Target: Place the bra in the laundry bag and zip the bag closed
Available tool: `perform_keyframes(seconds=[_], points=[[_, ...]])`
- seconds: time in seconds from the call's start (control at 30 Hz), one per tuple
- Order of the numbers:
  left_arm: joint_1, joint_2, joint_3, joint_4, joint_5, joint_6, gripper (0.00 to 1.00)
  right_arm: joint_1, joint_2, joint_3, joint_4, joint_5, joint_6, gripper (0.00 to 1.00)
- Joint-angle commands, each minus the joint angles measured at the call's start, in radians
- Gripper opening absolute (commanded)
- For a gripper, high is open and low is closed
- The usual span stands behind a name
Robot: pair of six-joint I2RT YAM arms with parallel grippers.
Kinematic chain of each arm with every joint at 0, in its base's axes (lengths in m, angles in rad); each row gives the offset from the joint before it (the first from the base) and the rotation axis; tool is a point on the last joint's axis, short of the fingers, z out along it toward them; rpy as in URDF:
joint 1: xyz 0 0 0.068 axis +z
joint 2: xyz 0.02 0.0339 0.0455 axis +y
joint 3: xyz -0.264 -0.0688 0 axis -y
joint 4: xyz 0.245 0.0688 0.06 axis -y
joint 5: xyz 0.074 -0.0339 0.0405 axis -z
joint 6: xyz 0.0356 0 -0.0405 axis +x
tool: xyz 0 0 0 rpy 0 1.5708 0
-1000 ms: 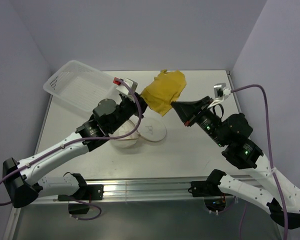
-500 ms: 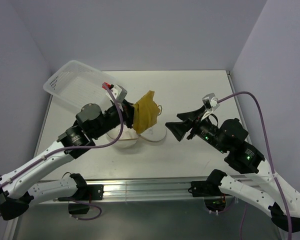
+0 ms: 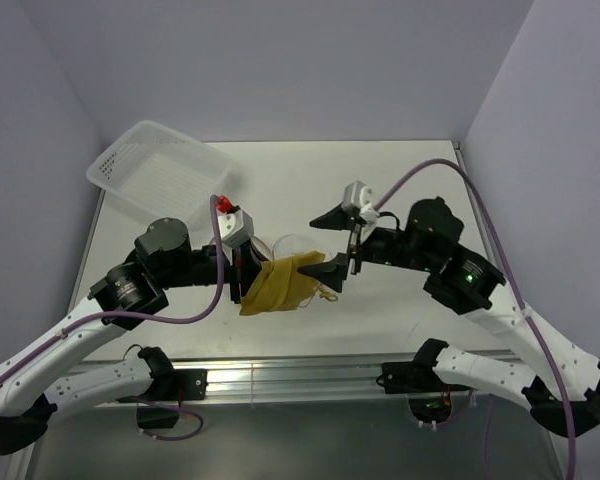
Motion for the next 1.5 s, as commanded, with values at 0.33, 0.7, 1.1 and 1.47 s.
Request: perform_keyframes(seconds=[0.33,0.7,1.1,1.47], points=[[-0.001,0.022,0.023,-0.027,0.067,0.064,0.00,0.000,0.085,-0.042,-0.006,-0.439,-0.073,1.00],[-0.001,0.030,0.044,0.001,0.107,0.050,0.00,0.000,0.090,-0.137,0.116,-0.454,0.010,0.97],[-0.001,-0.006,0.055,-0.007,0.089,0.043,0.00,0.000,0.115,-0.201,0.211,-0.393,0.070,0.57],[-0.001,0.005,0.072,-0.103,-0.330,-0.046,0.93,-0.188,0.107,-0.319,0.364,-0.296,0.244,0.12]])
